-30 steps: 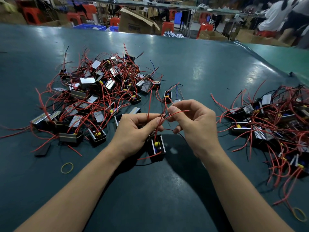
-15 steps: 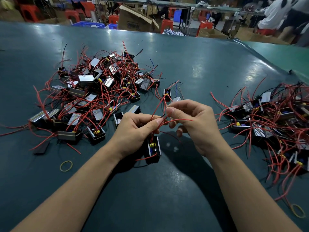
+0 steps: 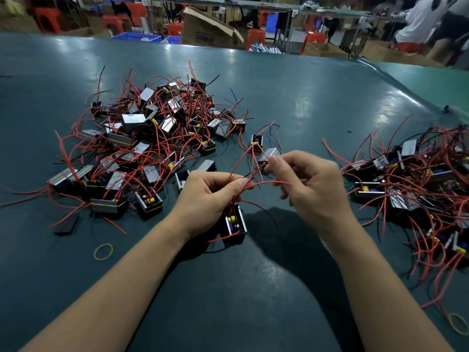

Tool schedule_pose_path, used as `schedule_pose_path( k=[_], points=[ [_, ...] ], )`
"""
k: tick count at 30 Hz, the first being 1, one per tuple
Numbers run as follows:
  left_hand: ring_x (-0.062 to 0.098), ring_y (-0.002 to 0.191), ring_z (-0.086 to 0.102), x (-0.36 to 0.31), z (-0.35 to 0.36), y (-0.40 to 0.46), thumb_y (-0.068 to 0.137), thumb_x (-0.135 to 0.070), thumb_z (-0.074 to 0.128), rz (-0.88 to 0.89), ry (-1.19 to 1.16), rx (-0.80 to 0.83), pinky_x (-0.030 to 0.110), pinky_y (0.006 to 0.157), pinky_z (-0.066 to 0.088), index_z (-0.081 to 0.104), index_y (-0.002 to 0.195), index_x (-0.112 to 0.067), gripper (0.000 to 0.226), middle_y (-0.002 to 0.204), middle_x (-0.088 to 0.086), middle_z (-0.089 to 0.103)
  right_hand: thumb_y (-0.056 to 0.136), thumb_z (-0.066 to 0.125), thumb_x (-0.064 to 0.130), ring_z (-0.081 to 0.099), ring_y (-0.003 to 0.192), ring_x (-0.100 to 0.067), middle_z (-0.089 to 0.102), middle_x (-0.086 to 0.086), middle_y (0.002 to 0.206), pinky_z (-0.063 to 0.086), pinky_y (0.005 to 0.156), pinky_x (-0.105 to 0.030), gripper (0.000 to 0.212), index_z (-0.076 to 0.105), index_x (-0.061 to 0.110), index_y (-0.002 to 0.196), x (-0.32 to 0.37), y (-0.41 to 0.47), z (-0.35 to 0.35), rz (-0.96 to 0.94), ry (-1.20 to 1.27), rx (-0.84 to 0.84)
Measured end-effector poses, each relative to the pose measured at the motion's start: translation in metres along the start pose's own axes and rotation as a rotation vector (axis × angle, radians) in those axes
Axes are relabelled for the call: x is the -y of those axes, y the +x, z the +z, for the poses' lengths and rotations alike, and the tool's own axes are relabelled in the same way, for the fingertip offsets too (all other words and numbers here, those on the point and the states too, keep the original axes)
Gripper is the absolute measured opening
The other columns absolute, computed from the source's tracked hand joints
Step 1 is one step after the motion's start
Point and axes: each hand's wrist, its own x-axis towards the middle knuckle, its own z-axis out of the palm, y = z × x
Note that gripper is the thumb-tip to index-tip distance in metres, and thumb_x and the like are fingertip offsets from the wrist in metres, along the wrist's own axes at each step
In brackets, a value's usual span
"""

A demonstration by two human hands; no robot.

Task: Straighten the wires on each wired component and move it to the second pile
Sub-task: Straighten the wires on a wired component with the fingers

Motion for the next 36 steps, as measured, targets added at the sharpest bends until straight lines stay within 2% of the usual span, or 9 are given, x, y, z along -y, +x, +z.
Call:
schedule_pose_path(
  k=[1,7,11,15,18,24,27,31,36],
  points=[
    [0.002,0.058,0.055,0.000,0.000,0.000,0.091,-0.007,0.063,-0.003,-0.001,-0.001,0.011,0.058,0.045,0.076,0.081,-0.016,0.018,0.067,0.004,0.066,0.089,0.068,0.025,0.054,0.052,-0.009,0.062,0.005,0.063,0.047,0.048,-0.028,0.006,0.072,0.024,0.086,0.000,0.001,-0.005,-0.052,-0.018,0.001],
    [0.004,0.060,0.056,-0.001,-0.002,0.000,0.090,-0.009,0.064,-0.012,0.028,0.061,0.013,0.059,0.045,0.075,0.081,-0.015,0.016,0.069,0.004,0.066,0.086,0.067,-0.003,0.061,0.071,-0.021,0.066,-0.008,0.088,0.054,0.069,-0.041,0.033,0.070,0.009,0.117,-0.012,0.001,-0.005,-0.233,-0.300,0.210],
    [0.006,0.062,0.055,-0.001,-0.004,-0.001,0.090,-0.011,0.064,0.001,0.043,0.087,0.016,0.061,0.044,0.076,0.078,-0.024,0.022,0.063,-0.006,0.067,0.084,0.071,-0.001,0.065,0.073,-0.019,0.070,-0.006,0.090,0.055,0.070,-0.041,0.026,0.074,0.006,0.108,-0.015,0.002,-0.008,-0.236,-0.319,0.198],
    [0.002,0.058,0.054,-0.001,-0.003,0.000,0.091,-0.008,0.062,-0.011,0.020,0.095,0.012,0.059,0.044,0.075,0.081,-0.017,0.019,0.062,-0.004,0.064,0.082,0.072,0.010,0.060,0.066,-0.015,0.065,0.002,0.077,0.047,0.063,-0.022,0.018,0.077,0.006,0.099,-0.012,0.002,-0.008,-0.239,-0.324,0.216],
    [0.003,0.057,0.053,0.000,-0.003,0.000,0.090,-0.009,0.063,-0.015,0.015,0.097,0.012,0.058,0.043,0.075,0.083,-0.015,0.015,0.059,-0.007,0.062,0.086,0.069,0.014,0.051,0.060,-0.006,0.060,0.004,0.068,0.041,0.059,-0.019,0.011,0.077,0.007,0.088,-0.009,0.001,-0.007,-0.181,-0.251,0.217],
    [0.002,0.054,0.048,-0.001,-0.002,-0.002,0.082,-0.023,0.065,0.013,-0.011,0.157,0.014,0.054,0.040,0.075,0.089,-0.013,0.016,0.058,-0.010,0.060,0.085,0.065,0.019,0.032,0.042,-0.005,0.043,-0.002,0.054,0.025,0.039,-0.014,0.030,0.065,0.018,0.055,0.000,0.003,-0.001,0.444,0.272,0.240],
    [0.004,0.056,0.048,-0.001,-0.003,-0.002,0.082,-0.024,0.065,0.032,0.005,0.142,0.015,0.055,0.039,0.076,0.090,-0.016,0.017,0.059,-0.009,0.061,0.090,0.059,0.019,0.022,0.040,-0.005,0.037,0.002,0.056,0.016,0.033,-0.012,0.032,0.064,0.016,0.058,0.001,0.004,0.005,0.766,0.564,0.239],
    [0.001,0.054,0.054,0.003,-0.002,0.000,0.090,-0.009,0.064,0.022,0.017,0.080,0.014,0.055,0.042,0.076,0.087,-0.016,0.015,0.058,-0.008,0.063,0.090,0.067,0.030,0.029,0.041,-0.008,0.039,0.010,0.042,0.024,0.039,-0.019,0.034,0.070,0.016,0.059,-0.001,-0.002,0.015,0.472,0.174,0.092],
    [0.004,0.057,0.057,0.004,0.000,0.003,0.090,-0.011,0.066,0.011,0.040,-0.008,0.015,0.057,0.047,0.074,0.077,-0.021,0.019,0.060,-0.005,0.066,0.093,0.064,0.036,0.045,0.052,-0.023,0.050,-0.001,0.053,0.041,0.052,-0.038,0.040,0.066,0.008,0.064,-0.006,-0.005,0.017,-0.028,-0.470,-0.027]
  ],
)
